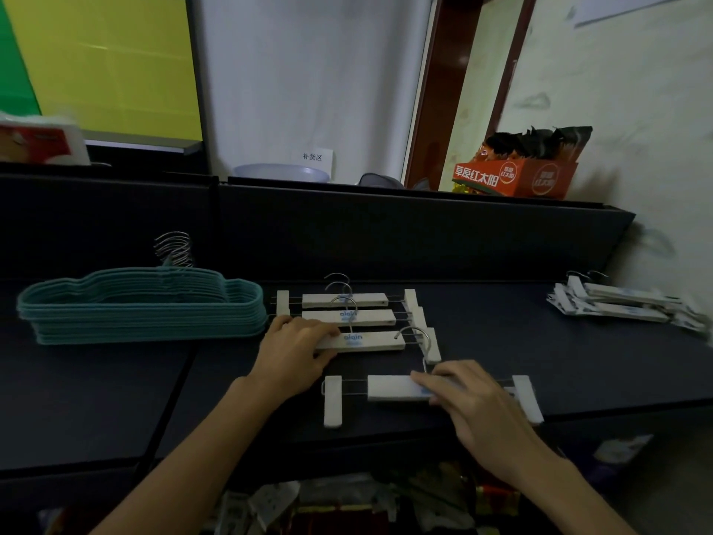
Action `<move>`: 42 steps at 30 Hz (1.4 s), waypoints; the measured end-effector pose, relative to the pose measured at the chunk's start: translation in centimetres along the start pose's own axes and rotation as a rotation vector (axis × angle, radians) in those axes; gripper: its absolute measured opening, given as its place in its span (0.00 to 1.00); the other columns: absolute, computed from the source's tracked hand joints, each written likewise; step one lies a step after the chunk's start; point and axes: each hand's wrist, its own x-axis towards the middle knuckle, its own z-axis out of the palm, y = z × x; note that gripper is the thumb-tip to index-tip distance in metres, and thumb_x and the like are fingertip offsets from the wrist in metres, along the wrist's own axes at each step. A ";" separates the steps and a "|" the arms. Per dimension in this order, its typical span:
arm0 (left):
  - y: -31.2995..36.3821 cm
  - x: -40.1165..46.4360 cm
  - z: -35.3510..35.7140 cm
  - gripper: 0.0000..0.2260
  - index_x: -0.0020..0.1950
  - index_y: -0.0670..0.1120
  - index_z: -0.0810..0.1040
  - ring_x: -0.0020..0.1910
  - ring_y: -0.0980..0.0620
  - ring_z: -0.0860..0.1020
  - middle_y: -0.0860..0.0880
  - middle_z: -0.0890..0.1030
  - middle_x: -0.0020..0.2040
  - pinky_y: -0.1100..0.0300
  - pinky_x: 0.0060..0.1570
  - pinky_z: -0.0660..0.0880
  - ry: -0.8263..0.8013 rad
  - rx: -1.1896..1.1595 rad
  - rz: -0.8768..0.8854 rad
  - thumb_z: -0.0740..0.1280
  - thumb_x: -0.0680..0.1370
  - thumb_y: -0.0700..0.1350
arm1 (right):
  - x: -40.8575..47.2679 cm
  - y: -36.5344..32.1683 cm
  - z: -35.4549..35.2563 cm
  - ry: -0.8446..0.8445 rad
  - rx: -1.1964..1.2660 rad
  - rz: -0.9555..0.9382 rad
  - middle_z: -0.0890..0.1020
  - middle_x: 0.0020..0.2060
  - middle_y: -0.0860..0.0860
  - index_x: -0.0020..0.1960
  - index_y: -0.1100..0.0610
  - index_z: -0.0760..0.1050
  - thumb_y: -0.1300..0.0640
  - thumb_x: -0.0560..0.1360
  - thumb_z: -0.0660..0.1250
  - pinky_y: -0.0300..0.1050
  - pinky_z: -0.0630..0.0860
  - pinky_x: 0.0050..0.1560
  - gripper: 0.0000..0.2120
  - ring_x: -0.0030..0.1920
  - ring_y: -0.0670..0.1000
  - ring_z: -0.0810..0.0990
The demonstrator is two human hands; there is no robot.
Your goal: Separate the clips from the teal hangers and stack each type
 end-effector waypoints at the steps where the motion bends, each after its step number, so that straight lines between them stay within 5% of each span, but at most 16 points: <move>1: -0.1 -0.2 -0.1 0.19 0.67 0.56 0.70 0.65 0.53 0.70 0.55 0.75 0.65 0.55 0.67 0.56 0.017 -0.007 0.010 0.65 0.76 0.55 | 0.1 -0.1 0.1 0.001 -0.002 0.000 0.76 0.52 0.47 0.65 0.49 0.73 0.66 0.67 0.73 0.37 0.72 0.52 0.29 0.53 0.45 0.73; 6: -2.1 -3.1 -1.0 0.21 0.64 0.49 0.75 0.59 0.48 0.75 0.48 0.79 0.60 0.53 0.60 0.65 0.202 -0.004 -0.050 0.71 0.72 0.50 | 1.7 -1.4 1.2 0.017 0.034 -0.022 0.77 0.53 0.48 0.65 0.48 0.73 0.65 0.70 0.71 0.40 0.73 0.51 0.26 0.53 0.47 0.74; 9: -4.1 -5.4 -1.8 0.16 0.62 0.48 0.76 0.57 0.46 0.76 0.47 0.79 0.58 0.52 0.57 0.68 0.296 -0.008 -0.128 0.67 0.75 0.49 | 3.4 -2.7 2.7 0.024 0.062 -0.039 0.78 0.51 0.48 0.64 0.48 0.74 0.65 0.72 0.68 0.45 0.74 0.52 0.23 0.52 0.49 0.75; 28: -5.4 -9.2 -4.1 0.14 0.62 0.50 0.77 0.59 0.46 0.74 0.50 0.79 0.59 0.50 0.56 0.68 0.228 -0.047 -0.272 0.67 0.76 0.44 | 5.9 -5.4 5.5 0.063 0.060 0.044 0.81 0.49 0.50 0.60 0.51 0.77 0.65 0.72 0.69 0.52 0.76 0.53 0.19 0.50 0.54 0.77; 32: -4.6 -9.6 -4.3 0.15 0.64 0.51 0.75 0.61 0.47 0.72 0.51 0.77 0.62 0.51 0.58 0.67 0.196 -0.059 -0.304 0.64 0.78 0.46 | 5.8 -5.9 5.2 0.075 0.002 0.071 0.81 0.51 0.50 0.61 0.50 0.77 0.61 0.73 0.69 0.56 0.72 0.58 0.17 0.52 0.55 0.76; 37: -3.2 -10.6 -4.5 0.15 0.65 0.52 0.73 0.62 0.47 0.71 0.51 0.75 0.64 0.50 0.59 0.66 0.193 -0.097 -0.310 0.62 0.79 0.49 | 4.0 -7.4 3.6 -0.002 -0.097 0.155 0.69 0.68 0.57 0.71 0.47 0.66 0.52 0.77 0.65 0.58 0.57 0.71 0.23 0.69 0.60 0.65; 42: 1.6 -11.8 -3.7 0.14 0.62 0.51 0.76 0.59 0.45 0.73 0.51 0.77 0.61 0.49 0.54 0.69 0.248 -0.168 -0.223 0.65 0.77 0.50 | 0.6 -8.3 1.2 0.039 -0.073 0.274 0.69 0.68 0.54 0.72 0.48 0.63 0.46 0.78 0.60 0.55 0.54 0.72 0.23 0.70 0.55 0.64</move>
